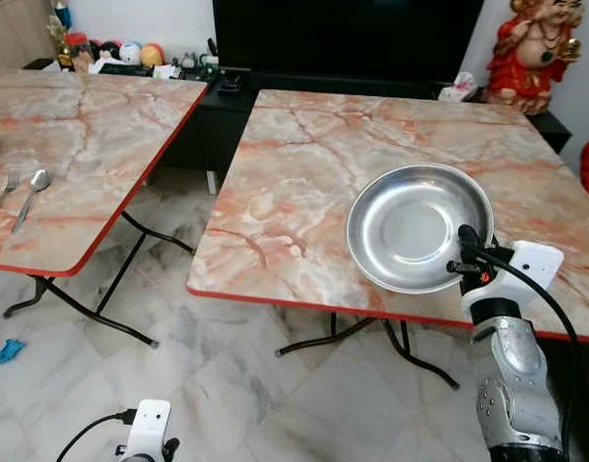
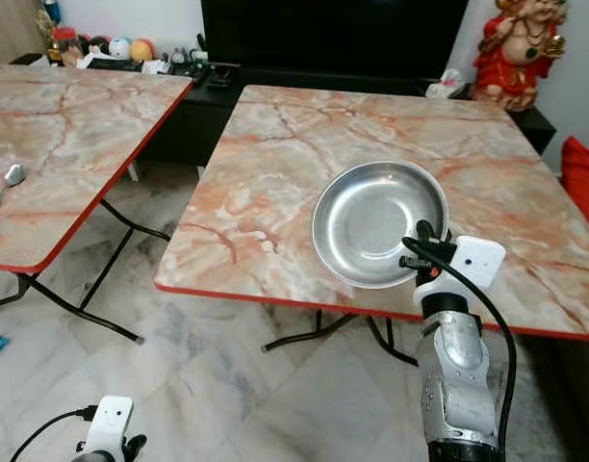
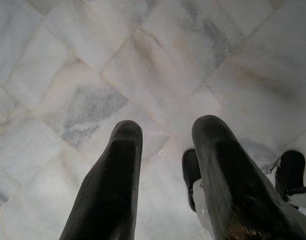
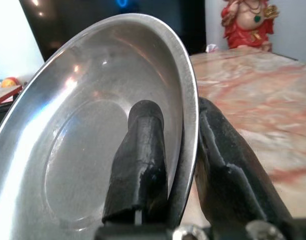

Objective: Setting the table

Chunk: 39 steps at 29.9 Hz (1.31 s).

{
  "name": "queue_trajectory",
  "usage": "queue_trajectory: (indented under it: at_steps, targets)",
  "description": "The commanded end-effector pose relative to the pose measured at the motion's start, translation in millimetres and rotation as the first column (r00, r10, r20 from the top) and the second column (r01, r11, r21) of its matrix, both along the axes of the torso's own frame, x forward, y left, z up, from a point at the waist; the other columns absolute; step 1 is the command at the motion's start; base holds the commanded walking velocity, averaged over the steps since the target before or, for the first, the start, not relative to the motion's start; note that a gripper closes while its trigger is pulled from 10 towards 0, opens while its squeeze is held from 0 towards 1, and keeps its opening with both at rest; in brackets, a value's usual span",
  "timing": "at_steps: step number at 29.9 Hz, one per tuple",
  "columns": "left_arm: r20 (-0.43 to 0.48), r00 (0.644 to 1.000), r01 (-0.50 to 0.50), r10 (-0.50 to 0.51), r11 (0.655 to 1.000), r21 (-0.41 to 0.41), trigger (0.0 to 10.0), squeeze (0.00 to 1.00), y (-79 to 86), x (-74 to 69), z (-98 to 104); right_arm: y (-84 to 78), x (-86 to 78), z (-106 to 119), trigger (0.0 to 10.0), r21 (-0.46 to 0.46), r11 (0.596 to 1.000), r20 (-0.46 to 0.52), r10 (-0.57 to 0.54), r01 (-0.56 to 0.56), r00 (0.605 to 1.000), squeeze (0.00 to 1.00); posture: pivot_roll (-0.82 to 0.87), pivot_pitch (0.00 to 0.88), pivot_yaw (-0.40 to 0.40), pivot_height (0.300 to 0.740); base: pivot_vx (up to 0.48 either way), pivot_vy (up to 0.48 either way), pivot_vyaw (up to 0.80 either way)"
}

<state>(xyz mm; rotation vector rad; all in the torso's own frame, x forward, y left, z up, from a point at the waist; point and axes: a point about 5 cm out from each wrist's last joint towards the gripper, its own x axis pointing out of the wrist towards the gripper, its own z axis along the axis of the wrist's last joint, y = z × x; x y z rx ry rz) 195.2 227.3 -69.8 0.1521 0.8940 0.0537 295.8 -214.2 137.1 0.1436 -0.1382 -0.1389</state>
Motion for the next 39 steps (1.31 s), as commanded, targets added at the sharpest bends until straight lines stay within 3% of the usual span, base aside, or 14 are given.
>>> queue_trajectory:
  at_steps: [1,13,21,27,29,32,35,39]
  targets:
    - [0.0,1.0,-0.006,0.006,1.0,-0.01,10.0,0.0,-3.0,-0.2,-1,-0.1,1.5,6,10.0,0.001,1.0,0.028,-0.001,0.001,1.0,0.0,0.04,0.0,-0.039,0.74,0.33,0.0,0.0]
    - [0.0,1.0,0.001,-0.001,1.0,-0.01,10.0,0.0,-3.8,0.6,-1,4.8,2.4,6,10.0,0.01,1.0,0.029,0.011,-0.011,1.0,0.0,0.04,0.0,-0.039,0.74,0.327,0.0,0.0]
    - [-0.007,1.0,0.006,-0.006,1.0,-0.014,10.0,0.0,-4.6,-0.2,-1,-3.5,-2.2,3,10.0,-0.006,1.0,0.006,-0.014,0.014,1.0,0.0,0.03,0.001,-0.037,0.74,0.14,0.0,0.0]
    - [-0.015,1.0,0.001,-0.001,1.0,-0.012,10.0,0.0,-4.0,-3.0,-3,-12.3,-14.2,0,10.0,0.056,0.998,-0.027,-0.034,0.036,0.999,0.0,0.03,0.006,-0.042,0.74,0.0,0.0,0.0]
    - [-0.018,1.0,-0.001,0.0,1.0,-0.01,10.0,0.0,-3.4,-4.1,-3,-19.0,-27.3,-10,10.0,0.059,0.997,-0.12,-0.042,0.049,0.992,0.0,0.02,0.009,-0.043,0.74,0.0,0.0,0.0]
    - [-0.022,1.0,-0.001,0.001,1.0,-0.009,10.0,0.0,-3.1,-5.1,-4,-23.3,-34.5,-14,10.0,0.136,0.988,-0.151,-0.048,0.069,0.987,0.0,0.02,0.01,-0.043,0.74,0.0,0.0,0.0]
    - [-0.024,1.0,0.0,-0.001,1.0,-0.009,10.0,0.0,-3.2,-5.3,-4,-27.6,-39.5,-16,10.0,0.157,0.984,-0.183,-0.052,0.081,0.982,0.0,0.01,0.01,-0.042,0.74,0.0,0.0,0.0]
    - [-0.029,1.0,0.004,-0.004,1.0,-0.01,10.0,0.0,-4.2,-5.9,-4,-41.8,-47.1,-17,10.0,0.102,0.991,-0.248,-0.064,0.092,0.967,0.0,0.01,0.009,-0.042,0.74,0.0,0.0,0.0]
